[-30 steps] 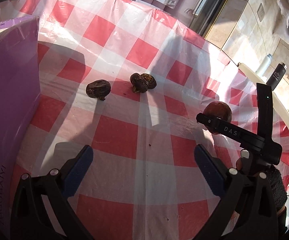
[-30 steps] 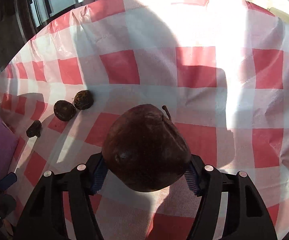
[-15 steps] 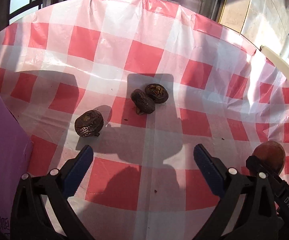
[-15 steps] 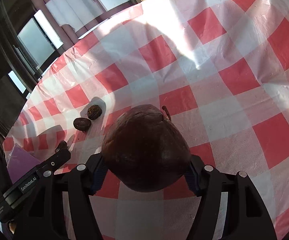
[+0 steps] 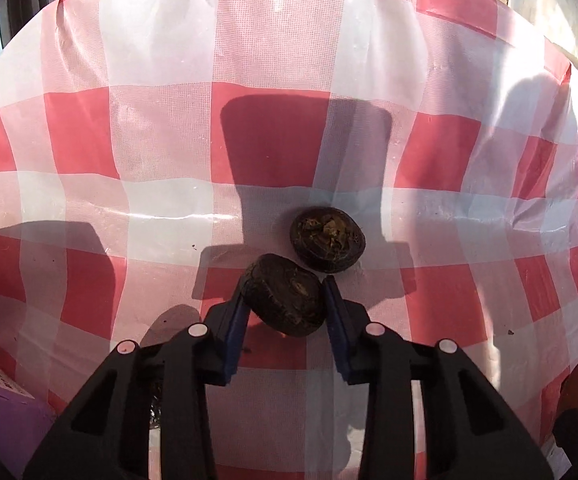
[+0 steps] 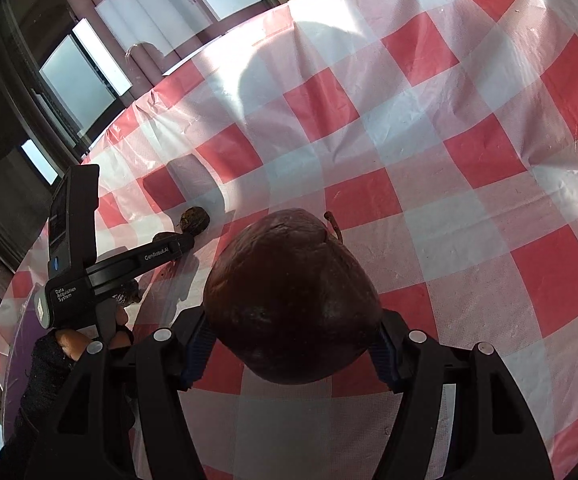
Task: Organize fruits
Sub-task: 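Grasp a dark date with the left gripper while the right gripper holds the apple, then carry the date and apple into the white box and open both grippers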
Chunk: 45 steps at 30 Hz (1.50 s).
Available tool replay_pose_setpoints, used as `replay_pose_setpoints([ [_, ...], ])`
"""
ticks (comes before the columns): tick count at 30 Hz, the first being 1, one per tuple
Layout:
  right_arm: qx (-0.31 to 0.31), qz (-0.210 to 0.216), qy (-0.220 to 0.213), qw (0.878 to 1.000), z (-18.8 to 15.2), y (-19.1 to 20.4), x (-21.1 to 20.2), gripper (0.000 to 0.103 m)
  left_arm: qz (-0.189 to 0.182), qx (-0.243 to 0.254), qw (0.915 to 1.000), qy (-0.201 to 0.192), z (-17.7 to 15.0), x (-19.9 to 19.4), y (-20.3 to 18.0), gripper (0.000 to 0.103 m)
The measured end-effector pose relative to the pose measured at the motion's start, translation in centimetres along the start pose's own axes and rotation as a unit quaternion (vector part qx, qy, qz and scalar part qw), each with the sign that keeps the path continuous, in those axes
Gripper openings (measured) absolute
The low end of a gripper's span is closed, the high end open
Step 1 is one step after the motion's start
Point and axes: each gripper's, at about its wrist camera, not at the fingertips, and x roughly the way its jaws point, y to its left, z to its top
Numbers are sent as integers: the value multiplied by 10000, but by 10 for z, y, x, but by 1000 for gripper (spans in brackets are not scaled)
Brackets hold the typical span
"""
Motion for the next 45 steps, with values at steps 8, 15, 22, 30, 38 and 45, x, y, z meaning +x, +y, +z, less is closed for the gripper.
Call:
replay_pose_setpoints([
  [8,-23,12,11,10000,0,1,1,64,-979,-447,9932,-435,-97,-88,20,28],
  [15,-28,10,27,10000,0,2,0,64,-1483,-656,9848,-618,-170,-138,38,29],
  [22,-30,6,15,10000,0,1,0,64,-1814,-680,9795,-556,-169,-131,31,29],
  [30,14,-79,-28,10000,1,0,-1,64,-1912,-807,9769,-517,-168,-127,36,29],
  [38,396,-199,-322,9985,-10,-3,-22,64,-1570,-956,9814,-555,-170,-129,40,29],
  [45,527,-279,-487,9970,-71,16,-73,64,-1339,-542,9869,-719,-194,-158,30,29],
])
